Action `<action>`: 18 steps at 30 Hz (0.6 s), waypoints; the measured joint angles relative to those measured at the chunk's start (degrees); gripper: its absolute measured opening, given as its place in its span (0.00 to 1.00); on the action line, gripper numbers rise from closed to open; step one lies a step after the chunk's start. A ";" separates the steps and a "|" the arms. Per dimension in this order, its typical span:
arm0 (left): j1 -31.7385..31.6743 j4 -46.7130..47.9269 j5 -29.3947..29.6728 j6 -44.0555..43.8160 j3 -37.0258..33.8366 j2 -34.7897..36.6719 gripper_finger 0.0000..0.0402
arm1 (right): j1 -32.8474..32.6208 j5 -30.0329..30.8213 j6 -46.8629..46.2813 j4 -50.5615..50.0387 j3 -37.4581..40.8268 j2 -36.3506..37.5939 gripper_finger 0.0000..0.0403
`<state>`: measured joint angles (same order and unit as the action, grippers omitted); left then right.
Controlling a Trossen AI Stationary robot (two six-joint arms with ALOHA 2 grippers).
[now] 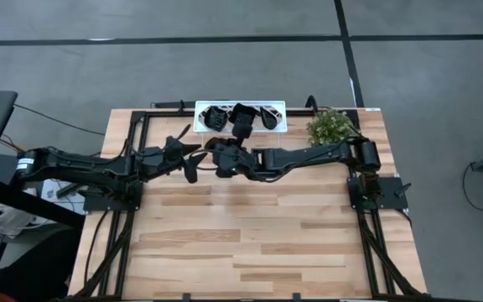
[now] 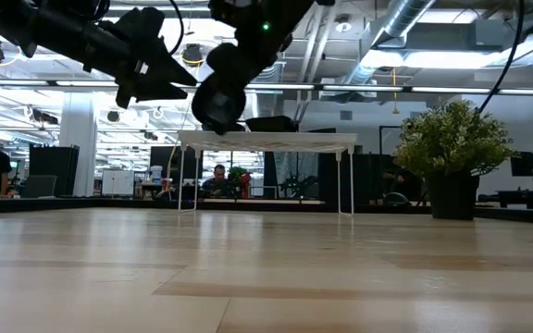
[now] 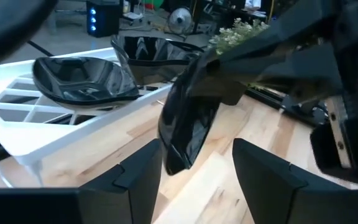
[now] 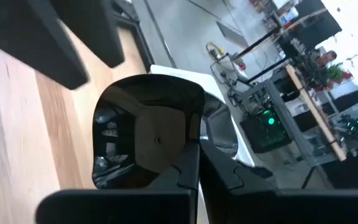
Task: Pick & Place Mini shaped plates
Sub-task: Stack the leaf-shaped plate on top of the other leaf-shaped plates on the shelf
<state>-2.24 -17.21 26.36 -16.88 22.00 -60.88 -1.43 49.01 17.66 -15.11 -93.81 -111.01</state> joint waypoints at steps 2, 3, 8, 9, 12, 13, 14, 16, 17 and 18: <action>-0.02 0.00 0.92 0.02 0.00 0.00 0.49 | -0.12 -0.04 1.61 1.15 0.06 -0.12 0.00; -0.02 0.00 1.41 0.02 0.00 0.00 0.49 | -0.20 0.05 2.05 1.54 0.06 -0.04 0.00; -0.02 0.00 2.84 -0.02 0.00 0.00 0.47 | -0.44 0.53 2.26 1.64 0.01 0.01 0.00; -0.04 0.00 2.94 -0.04 0.00 0.00 0.46 | -0.49 0.55 2.26 1.95 0.01 0.01 0.00; -0.04 -0.01 3.00 -0.08 0.00 0.00 0.45 | -0.87 0.48 2.36 2.29 0.01 0.01 0.00; -0.04 -0.04 3.00 -0.09 0.00 0.00 0.44 | -1.01 0.43 2.42 2.29 0.01 0.01 0.00; -0.04 -0.17 3.00 -0.16 0.00 0.00 0.44 | -1.12 0.42 2.42 2.33 0.01 0.01 0.00; -0.04 -0.41 2.98 -1.03 0.00 0.00 0.43 | -1.17 0.39 2.42 2.43 0.01 0.01 0.00; -0.04 -0.42 3.00 -1.42 0.00 0.00 0.42 | -1.18 0.38 2.39 2.40 0.01 0.01 0.00; -0.04 -0.42 2.98 -1.50 0.00 0.00 0.42 | -1.21 0.29 2.39 2.36 0.01 0.01 0.00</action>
<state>-2.28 -17.63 29.34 -18.39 22.00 -60.88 -2.64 49.30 20.05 -12.75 -93.80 -111.00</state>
